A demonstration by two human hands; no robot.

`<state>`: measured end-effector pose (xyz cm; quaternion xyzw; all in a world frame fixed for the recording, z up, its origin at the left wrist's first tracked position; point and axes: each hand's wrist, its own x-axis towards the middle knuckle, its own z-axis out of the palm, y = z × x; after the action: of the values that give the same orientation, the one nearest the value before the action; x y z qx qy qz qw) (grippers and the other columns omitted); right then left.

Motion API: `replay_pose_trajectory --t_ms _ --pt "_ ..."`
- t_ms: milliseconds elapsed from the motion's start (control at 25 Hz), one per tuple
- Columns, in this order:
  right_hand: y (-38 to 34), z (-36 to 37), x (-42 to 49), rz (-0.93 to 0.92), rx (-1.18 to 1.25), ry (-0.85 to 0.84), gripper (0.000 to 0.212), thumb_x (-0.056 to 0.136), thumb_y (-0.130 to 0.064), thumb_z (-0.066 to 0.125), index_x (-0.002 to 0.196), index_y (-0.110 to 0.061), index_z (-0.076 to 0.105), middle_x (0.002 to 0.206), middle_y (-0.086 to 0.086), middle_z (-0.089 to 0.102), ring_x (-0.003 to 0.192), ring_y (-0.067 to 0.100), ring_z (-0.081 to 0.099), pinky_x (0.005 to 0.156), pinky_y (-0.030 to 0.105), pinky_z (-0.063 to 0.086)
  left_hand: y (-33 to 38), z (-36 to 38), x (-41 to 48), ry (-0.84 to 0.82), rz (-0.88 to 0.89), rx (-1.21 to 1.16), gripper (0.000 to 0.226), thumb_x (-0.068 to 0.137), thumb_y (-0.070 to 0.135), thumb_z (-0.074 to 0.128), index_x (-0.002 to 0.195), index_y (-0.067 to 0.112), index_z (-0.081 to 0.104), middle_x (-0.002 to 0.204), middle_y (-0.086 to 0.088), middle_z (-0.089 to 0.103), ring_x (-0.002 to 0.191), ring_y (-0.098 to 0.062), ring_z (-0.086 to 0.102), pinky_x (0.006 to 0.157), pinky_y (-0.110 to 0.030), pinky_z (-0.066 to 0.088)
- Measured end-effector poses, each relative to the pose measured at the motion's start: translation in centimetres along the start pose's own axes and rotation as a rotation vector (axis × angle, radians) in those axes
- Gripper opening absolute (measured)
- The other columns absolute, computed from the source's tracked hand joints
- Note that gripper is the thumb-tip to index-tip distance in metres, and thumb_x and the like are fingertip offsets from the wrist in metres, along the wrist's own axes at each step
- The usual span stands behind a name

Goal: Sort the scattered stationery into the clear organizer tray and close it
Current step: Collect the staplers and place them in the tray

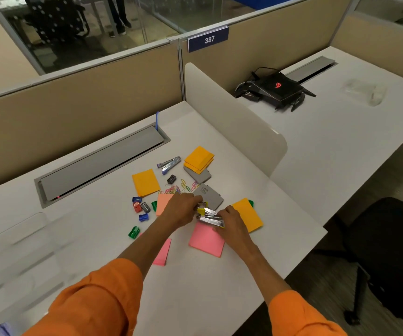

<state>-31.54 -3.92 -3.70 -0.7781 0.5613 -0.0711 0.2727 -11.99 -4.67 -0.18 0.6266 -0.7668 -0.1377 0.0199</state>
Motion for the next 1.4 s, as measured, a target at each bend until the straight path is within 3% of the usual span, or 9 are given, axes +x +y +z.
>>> replay_pose_trajectory --t_ms 80,240,440,560,760,960,1120,1280,1400 --pt "0.3 0.0 0.1 -0.037 -0.012 -0.005 0.031 0.084 -0.019 0.067 0.114 -0.011 0.061 0.112 0.008 0.055 0.104 0.025 0.051 0.077 0.033 0.045 0.3 0.3 0.7 -0.017 0.026 0.068 0.021 0.087 0.019 0.060 0.107 0.023 0.060 0.094 -0.004 0.066 0.089 -0.024 0.061 0.070 -0.033 0.034" --pt "1.3 0.2 0.0 -0.091 -0.028 0.003 0.024 0.086 -0.015 0.062 0.109 -0.012 0.062 0.106 0.008 0.055 0.096 0.024 0.053 0.069 0.028 0.038 0.9 0.9 1.7 -0.048 0.047 0.137 0.019 0.085 0.020 0.062 0.103 0.023 0.061 0.093 -0.002 0.065 0.091 -0.024 0.061 0.083 -0.037 0.039" --pt "2.3 0.0 -0.8 -0.134 -0.017 0.063 0.023 0.085 -0.011 0.063 0.108 -0.010 0.062 0.110 0.010 0.055 0.095 0.026 0.053 0.073 0.035 0.045 1.6 1.5 2.2 -0.054 0.089 0.259 0.025 0.082 0.025 0.068 0.105 0.018 0.061 0.101 -0.005 0.064 0.099 -0.026 0.059 0.088 -0.039 0.039" --pt "3.5 0.0 -1.4 -0.170 0.021 0.104 0.025 0.084 -0.012 0.065 0.109 -0.013 0.062 0.109 0.007 0.056 0.093 0.025 0.053 0.074 0.032 0.045 1.5 1.8 2.0 -0.008 0.123 0.278 0.022 0.084 0.021 0.067 0.105 0.017 0.062 0.102 -0.005 0.063 0.100 -0.025 0.058 0.084 -0.037 0.038" --pt "4.3 -0.7 -1.5 -0.204 0.113 0.185 0.022 0.084 -0.017 0.069 0.105 -0.014 0.064 0.099 0.001 0.056 0.085 0.014 0.053 0.071 0.012 0.033 0.7 1.8 0.7 0.115 0.130 0.230 0.022 0.070 0.017 0.076 0.087 0.021 0.063 0.081 0.001 0.062 0.076 -0.022 0.060 0.066 -0.034 0.040" --pt "1.9 -2.0 -0.2 -0.040 0.487 0.216 0.017 0.082 -0.020 0.074 0.096 -0.015 0.066 0.090 -0.005 0.061 0.076 0.003 0.055 0.062 0.008 0.041 -1.4 -0.2 0.0 0.330 -0.138 -0.145 0.017 0.083 0.014 0.062 0.101 0.015 0.063 0.092 -0.004 0.062 0.085 -0.023 0.055 0.072 -0.037 0.039" --pt "-1.9 -2.9 1.6 0.270 0.964 0.006 0.017 0.086 -0.026 0.069 0.099 -0.014 0.068 0.095 0.005 0.068 0.077 0.014 0.060 0.066 0.021 0.051 -3.9 -1.4 -0.6 0.436 -0.442 -0.634 0.019 0.093 0.023 0.060 0.102 0.007 0.060 0.098 -0.009 0.055 0.085 -0.020 0.049 0.069 -0.032 0.038" --pt "-4.8 -3.2 4.1 0.264 1.260 -0.206 0.021 0.092 -0.015 0.060 0.106 0.000 0.064 0.101 0.016 0.067 0.084 0.025 0.061 0.079 0.035 0.054 -5.6 -3.0 -1.5 0.474 -0.599 -1.012 0.036 0.094 0.041 0.051 0.078 0.009 0.057 0.077 -0.009 0.052 0.072 -0.018 0.049 0.064 -0.031 0.039" --pt "-7.2 -3.3 6.8 0.248 1.301 -0.349 0.027 0.091 -0.002 0.059 0.117 0.003 0.054 0.097 0.014 0.061 0.087 0.031 0.063 0.086 0.042 0.054 -6.7 -4.1 -1.9 0.437 -0.763 -1.394 0.029 0.098 0.039 0.048 0.092 0.014 0.060 0.085 -0.009 0.067 0.077 -0.023 0.062 0.067 -0.032 0.051"
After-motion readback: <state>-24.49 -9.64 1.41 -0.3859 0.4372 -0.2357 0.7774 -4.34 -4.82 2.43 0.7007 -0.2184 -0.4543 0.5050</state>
